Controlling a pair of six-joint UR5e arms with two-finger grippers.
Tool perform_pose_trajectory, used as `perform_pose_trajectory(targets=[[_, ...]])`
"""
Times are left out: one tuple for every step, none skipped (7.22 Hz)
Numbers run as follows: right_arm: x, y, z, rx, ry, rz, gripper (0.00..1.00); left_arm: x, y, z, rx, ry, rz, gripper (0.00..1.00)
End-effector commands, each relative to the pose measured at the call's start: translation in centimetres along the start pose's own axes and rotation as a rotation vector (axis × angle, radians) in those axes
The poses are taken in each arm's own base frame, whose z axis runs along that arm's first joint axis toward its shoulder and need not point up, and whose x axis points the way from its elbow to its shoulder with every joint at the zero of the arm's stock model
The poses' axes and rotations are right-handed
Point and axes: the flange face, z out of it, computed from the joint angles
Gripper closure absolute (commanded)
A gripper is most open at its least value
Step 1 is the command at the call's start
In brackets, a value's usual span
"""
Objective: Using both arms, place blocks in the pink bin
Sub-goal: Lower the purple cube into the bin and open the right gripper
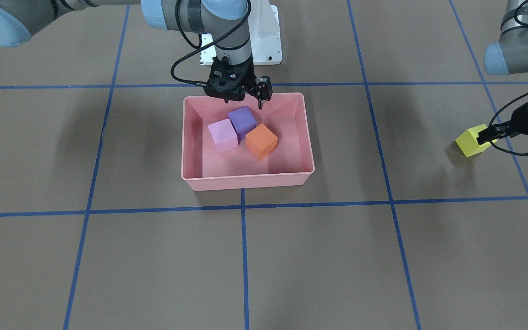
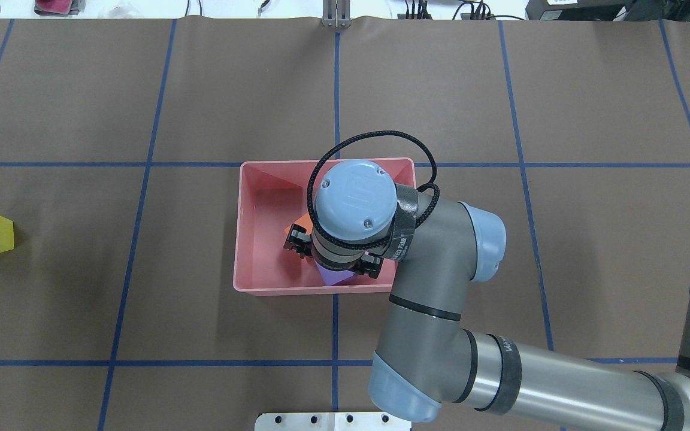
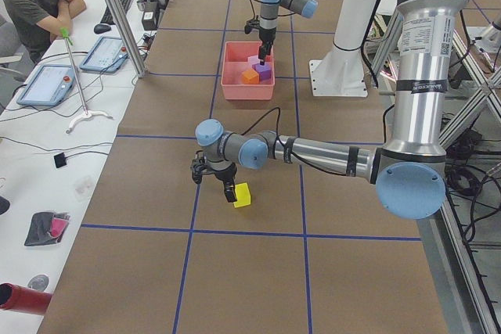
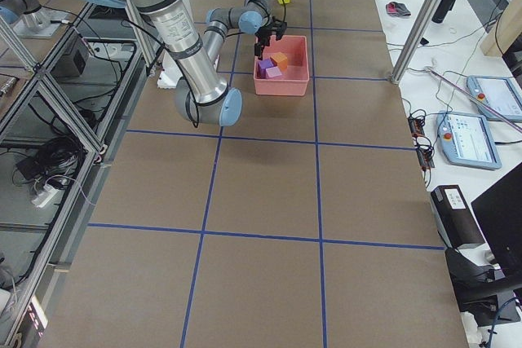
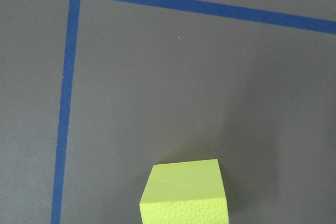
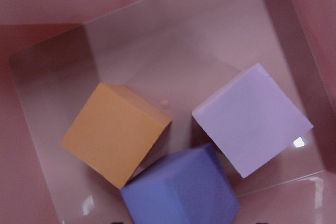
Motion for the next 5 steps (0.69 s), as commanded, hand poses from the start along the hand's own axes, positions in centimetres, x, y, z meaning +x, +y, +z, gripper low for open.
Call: perform_pose_trajectory(targets=[[4.3,-3.1,-3.9,0.033,-0.045,0.019,0.01,-0.3,-0.1,0.4,0.004,0.005,-0.008,0.01],[6.9,-5.0,-5.1,0.035,-0.044,0.034,0.01,0.1,0.0,0.6,-0.008,0.040,-0.005,0.01],[8.3,-8.2,-6.3,0.051,-0.038,0.067,0.01,-0.4,0.0,1.6,-0.028,0.062,-0.004,0.01],[9.7,-10.5,-7.5,0.046,-0.029,0.072,0.01,-0.9,-0.2,2.8,-0.029,0.066,0.008,0.01],[10.5,-11.1,-7.4,0.050,-0.019,0.056,0.01,-1.5,-0.3,3.6,-0.024,0.072,0.016,0.01]])
